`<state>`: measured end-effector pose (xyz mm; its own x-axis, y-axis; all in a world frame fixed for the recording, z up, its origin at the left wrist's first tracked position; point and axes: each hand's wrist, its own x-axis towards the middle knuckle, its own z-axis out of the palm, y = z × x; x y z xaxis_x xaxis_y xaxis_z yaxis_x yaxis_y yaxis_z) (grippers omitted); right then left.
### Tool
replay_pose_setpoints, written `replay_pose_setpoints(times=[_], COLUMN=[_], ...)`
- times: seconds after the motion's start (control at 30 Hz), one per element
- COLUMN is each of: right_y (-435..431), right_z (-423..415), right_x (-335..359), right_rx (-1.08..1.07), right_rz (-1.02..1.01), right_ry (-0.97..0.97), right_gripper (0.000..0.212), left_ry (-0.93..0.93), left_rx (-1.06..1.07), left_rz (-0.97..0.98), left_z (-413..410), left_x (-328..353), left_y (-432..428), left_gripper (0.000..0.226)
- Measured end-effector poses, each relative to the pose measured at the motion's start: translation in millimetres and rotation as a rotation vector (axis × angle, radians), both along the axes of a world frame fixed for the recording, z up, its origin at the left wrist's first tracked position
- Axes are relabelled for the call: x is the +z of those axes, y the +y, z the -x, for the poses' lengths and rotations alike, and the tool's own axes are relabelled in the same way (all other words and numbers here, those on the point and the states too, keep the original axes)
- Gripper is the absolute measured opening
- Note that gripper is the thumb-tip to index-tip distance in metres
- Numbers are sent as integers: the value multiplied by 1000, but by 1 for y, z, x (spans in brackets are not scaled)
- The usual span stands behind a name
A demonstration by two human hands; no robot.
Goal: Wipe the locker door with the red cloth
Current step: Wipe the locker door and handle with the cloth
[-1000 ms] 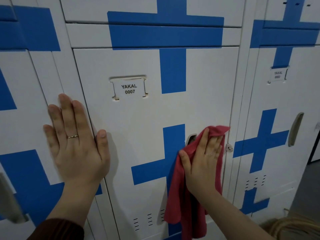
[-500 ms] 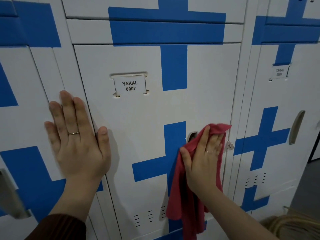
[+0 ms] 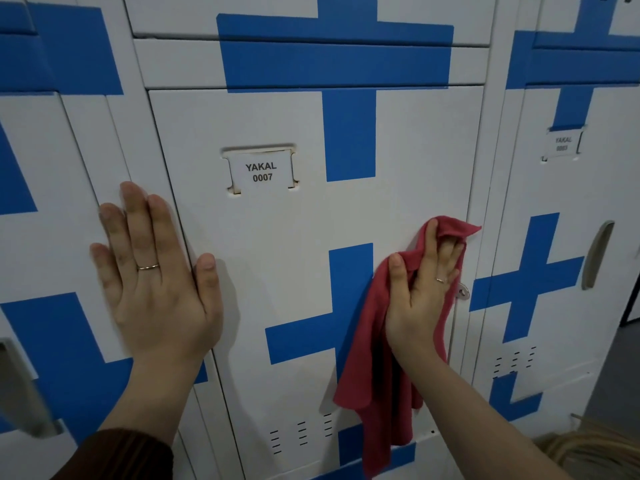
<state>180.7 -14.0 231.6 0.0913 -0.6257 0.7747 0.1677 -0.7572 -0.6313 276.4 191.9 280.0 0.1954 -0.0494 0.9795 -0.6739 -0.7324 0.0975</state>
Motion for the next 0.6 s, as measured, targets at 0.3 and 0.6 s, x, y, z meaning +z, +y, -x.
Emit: replay_pose_setpoints(times=[0.3, 0.6], right_y=[2, 1], right_z=[4, 27], right_x=[-64, -75], right_rx=[-143, 89], right_rz=[158, 173], right_ry=[-48, 68], right_gripper=[44, 31], left_ry=[-2, -10], left_rx=[10, -3], left_rz=[-8, 0], left_z=[0, -1], left_x=[0, 0], left_y=[1, 0], left_gripper=[61, 61])
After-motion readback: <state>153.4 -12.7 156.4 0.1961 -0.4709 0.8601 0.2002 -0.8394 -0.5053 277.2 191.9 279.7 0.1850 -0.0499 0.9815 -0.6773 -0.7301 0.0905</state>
